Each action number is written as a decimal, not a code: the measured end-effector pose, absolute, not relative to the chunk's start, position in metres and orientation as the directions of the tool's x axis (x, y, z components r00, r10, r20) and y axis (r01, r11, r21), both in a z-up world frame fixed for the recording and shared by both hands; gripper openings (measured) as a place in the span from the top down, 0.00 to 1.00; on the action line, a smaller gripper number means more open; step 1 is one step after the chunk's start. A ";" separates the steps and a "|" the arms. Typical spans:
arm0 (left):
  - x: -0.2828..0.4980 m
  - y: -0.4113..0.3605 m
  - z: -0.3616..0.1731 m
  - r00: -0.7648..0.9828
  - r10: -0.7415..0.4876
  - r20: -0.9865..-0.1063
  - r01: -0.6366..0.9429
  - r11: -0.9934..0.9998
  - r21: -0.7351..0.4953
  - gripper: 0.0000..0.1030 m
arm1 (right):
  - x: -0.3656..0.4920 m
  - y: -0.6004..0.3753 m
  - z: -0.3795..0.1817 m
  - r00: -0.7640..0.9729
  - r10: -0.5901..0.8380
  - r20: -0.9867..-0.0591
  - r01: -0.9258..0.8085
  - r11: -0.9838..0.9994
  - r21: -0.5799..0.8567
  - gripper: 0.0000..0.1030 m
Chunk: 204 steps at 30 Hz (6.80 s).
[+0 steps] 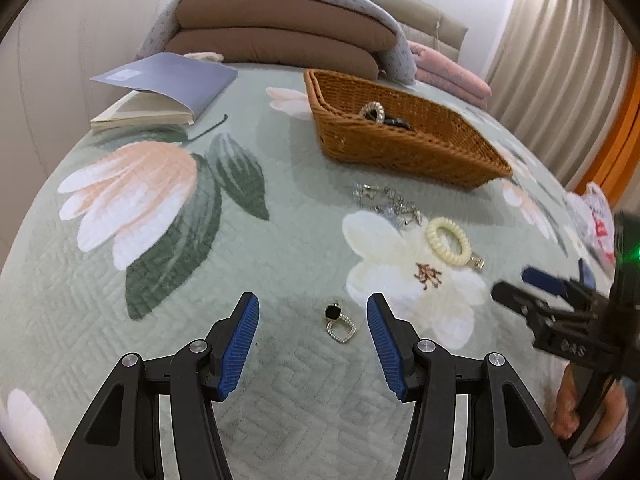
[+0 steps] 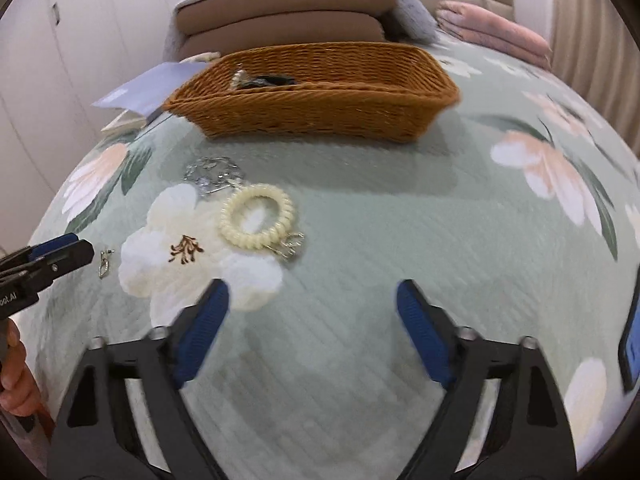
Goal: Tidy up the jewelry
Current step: 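Move left tool to the black square earring while right tool approaches the silver pendant, then grasp the black earring with left tool while right tool grasps the silver pendant, then carry both small pieces over the basket and open both tools, then move left tool to the crystal bead bracelet while right tool approaches the cream coil hair tie, then grasp the crystal bracelet with left tool while right tool grasps the coil hair tie, then carry the bracelet with left tool while right tool carries the coil over the basket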
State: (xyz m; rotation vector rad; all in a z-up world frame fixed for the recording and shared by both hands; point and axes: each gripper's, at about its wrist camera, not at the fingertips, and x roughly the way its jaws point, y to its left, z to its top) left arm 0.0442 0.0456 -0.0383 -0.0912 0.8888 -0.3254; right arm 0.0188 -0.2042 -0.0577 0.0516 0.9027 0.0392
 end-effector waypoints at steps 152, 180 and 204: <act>0.169 -0.042 -0.056 0.528 -0.284 -0.801 0.386 0.920 -0.072 0.62 | 0.103 -0.179 -0.070 0.621 0.045 -0.782 -0.098 0.995 -0.021 0.61; 0.125 0.007 -0.046 0.390 -0.412 -0.823 0.490 0.850 -0.194 0.86 | 0.085 -0.236 -0.064 0.610 -0.023 -0.792 0.025 1.000 -0.010 0.87; 0.121 -0.021 -0.039 0.468 -0.421 -0.777 0.520 0.842 -0.143 0.92 | 0.085 -0.224 -0.067 0.632 0.000 -0.775 -0.053 0.998 -0.044 0.90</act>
